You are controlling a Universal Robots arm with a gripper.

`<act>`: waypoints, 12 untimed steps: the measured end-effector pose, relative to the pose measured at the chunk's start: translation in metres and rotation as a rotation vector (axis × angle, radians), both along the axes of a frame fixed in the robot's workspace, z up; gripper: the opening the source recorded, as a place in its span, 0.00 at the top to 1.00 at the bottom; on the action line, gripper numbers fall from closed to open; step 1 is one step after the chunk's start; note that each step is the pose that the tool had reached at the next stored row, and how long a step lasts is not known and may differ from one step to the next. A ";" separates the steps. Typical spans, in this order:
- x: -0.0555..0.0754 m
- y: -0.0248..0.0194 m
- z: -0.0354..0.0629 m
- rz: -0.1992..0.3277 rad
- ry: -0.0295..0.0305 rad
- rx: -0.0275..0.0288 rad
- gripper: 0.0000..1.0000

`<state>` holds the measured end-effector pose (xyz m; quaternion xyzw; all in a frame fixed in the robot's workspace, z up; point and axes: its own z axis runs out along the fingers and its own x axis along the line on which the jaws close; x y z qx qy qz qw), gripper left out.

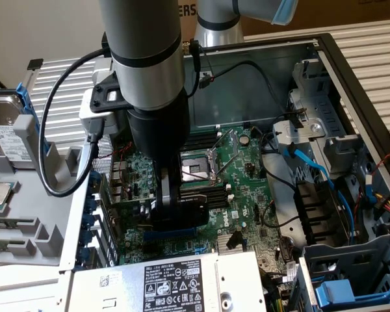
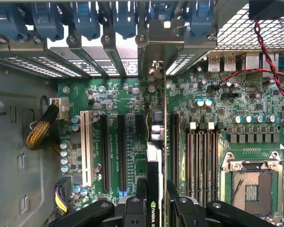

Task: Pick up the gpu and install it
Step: 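Insert the gpu into the slot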

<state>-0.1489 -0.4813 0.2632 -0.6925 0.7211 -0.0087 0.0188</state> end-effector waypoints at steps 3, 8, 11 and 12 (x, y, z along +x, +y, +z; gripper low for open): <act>0.000 0.0000 -0.0003 0.000 -0.0009 0.0000 0.74; 0.000 0.0000 -0.0008 0.000 -0.0035 0.0004 0.74; -0.001 0.0000 -0.0008 0.000 -0.0062 0.0017 0.74; -0.001 0.0000 -0.0008 0.000 -0.0068 0.0019 0.74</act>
